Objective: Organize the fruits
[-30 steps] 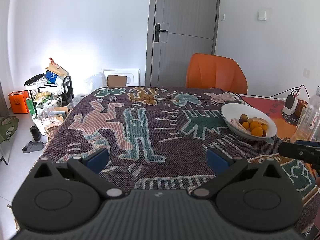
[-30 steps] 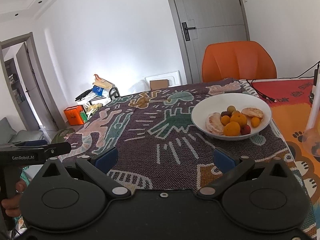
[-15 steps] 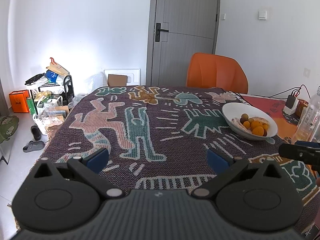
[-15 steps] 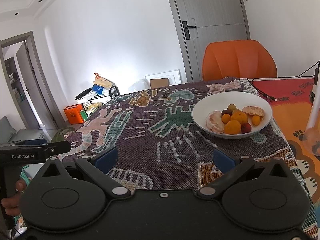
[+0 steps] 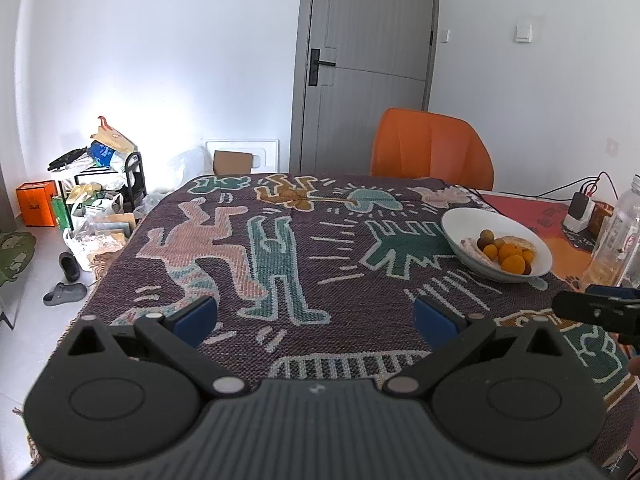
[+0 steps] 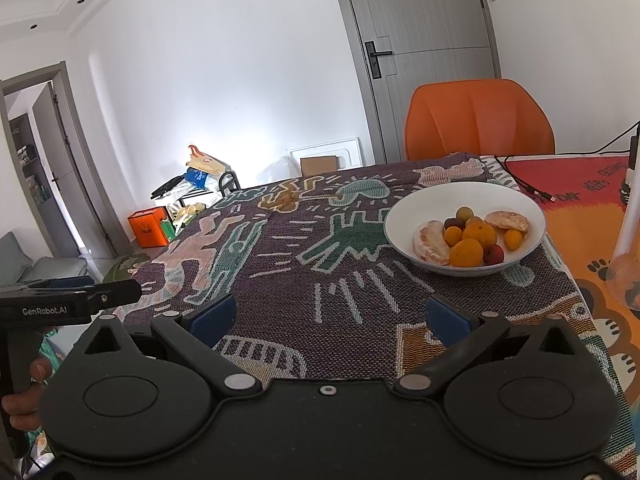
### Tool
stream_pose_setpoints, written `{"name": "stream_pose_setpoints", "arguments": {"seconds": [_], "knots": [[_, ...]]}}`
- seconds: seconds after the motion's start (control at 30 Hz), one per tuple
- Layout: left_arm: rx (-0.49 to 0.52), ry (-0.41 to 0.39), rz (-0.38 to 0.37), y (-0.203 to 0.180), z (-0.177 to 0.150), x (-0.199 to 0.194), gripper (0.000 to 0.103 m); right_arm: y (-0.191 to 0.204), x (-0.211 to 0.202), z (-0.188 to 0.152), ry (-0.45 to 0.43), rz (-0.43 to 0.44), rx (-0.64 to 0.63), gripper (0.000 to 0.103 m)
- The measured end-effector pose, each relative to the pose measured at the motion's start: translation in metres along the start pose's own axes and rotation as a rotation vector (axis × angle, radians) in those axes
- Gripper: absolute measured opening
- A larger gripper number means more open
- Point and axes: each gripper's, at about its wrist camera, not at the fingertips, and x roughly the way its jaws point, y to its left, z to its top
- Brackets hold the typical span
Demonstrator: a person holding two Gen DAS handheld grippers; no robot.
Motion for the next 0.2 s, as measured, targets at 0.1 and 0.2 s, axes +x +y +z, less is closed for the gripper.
{"name": "stream_pose_setpoints", "arguments": {"seconds": [0.1,0.2], "knots": [[0.005,0.002,0.0,0.0006,-0.0008,0.0001,0.103,0.0003,0.0014,-0.0013,0.003,0.0,-0.001,0.103],[0.006,0.006,-0.002,0.0008,-0.001,0.0009,0.103,0.0,0.0025,-0.0034,0.006,0.0,0.001,0.103]]}}
